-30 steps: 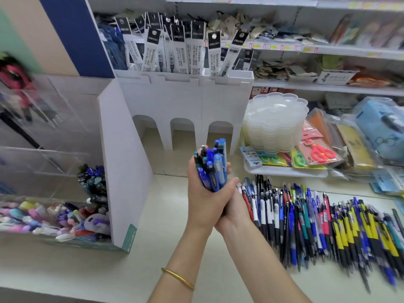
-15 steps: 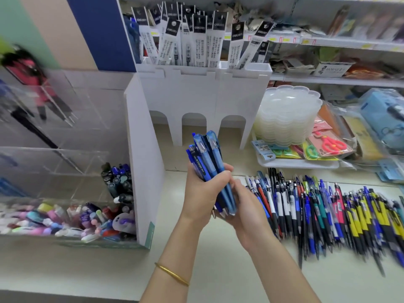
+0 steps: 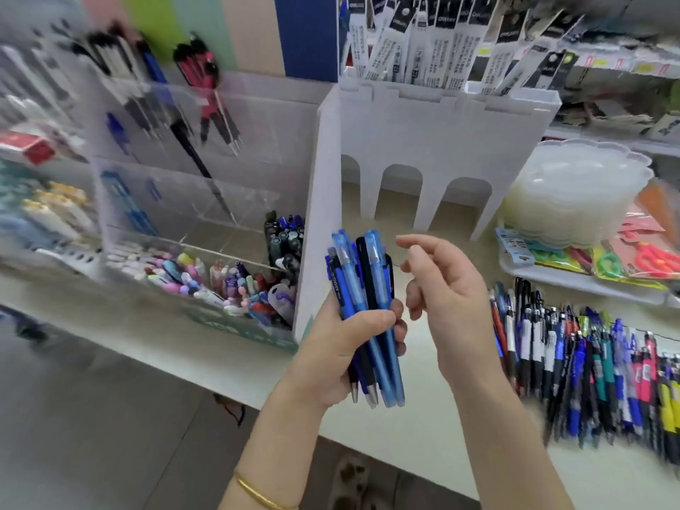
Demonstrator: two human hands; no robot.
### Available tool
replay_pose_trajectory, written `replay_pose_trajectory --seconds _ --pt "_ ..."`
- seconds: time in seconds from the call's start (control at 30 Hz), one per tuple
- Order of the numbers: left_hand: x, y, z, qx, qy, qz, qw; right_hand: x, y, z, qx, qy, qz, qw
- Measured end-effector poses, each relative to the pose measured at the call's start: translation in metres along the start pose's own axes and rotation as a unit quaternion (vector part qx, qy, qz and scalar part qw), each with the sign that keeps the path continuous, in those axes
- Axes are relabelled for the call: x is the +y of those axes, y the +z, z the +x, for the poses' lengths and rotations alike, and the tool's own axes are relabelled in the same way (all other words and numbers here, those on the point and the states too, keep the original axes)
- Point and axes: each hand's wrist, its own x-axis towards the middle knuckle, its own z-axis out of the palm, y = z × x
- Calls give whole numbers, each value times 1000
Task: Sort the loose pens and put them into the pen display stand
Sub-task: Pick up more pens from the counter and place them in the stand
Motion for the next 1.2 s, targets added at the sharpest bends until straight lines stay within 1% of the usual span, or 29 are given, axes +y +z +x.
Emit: replay_pose_trajectory --seconds 0.13,0.2,0.23,0.3,0.37,0.43,0.5,0.57,0.73,0.83,0.9,1.0,1.07,1.2 --pt "10 -17 -27 26 7 -16 1000 -11 27 -2 -104 -7 -38 994" --pt "18 -24 -37 49 22 0 999 -14 44 -3 -136 -19 -79 987" --pt "22 -27 -41 72 30 24 997 -14 52 -3 -144 -32 -106 983" --pt "32 -35 -46 132 57 114 983 -16 68 -1 -155 -60 -133 977" --pt "45 -46 -50 172 89 204 960 -19 83 2 -173 -89 -122 973" --pt "61 -60 -53 186 126 247 943 -23 99 6 -197 -101 -100 970" --pt "80 -79 -54 173 158 266 935 -28 119 11 -220 -102 -77 967" --pt "102 -101 -52 150 174 285 931 -31 143 20 -243 -113 -81 960" --pt "158 -161 -38 67 170 324 928 -37 202 48 -283 -115 -95 947" --pt "183 -189 -26 35 146 323 934 -37 236 60 -264 -87 -39 960" --pt "194 -201 -20 20 116 303 946 -35 255 67 -221 -58 3 974" --pt "206 -213 -9 -12 58 247 967 -36 272 75 -143 -45 -17 989" --pt "212 -221 -4 -35 24 219 975 -38 281 79 -106 -46 -36 993" --pt "219 -231 2 -74 -28 181 980 -46 292 89 -46 -43 5 998"
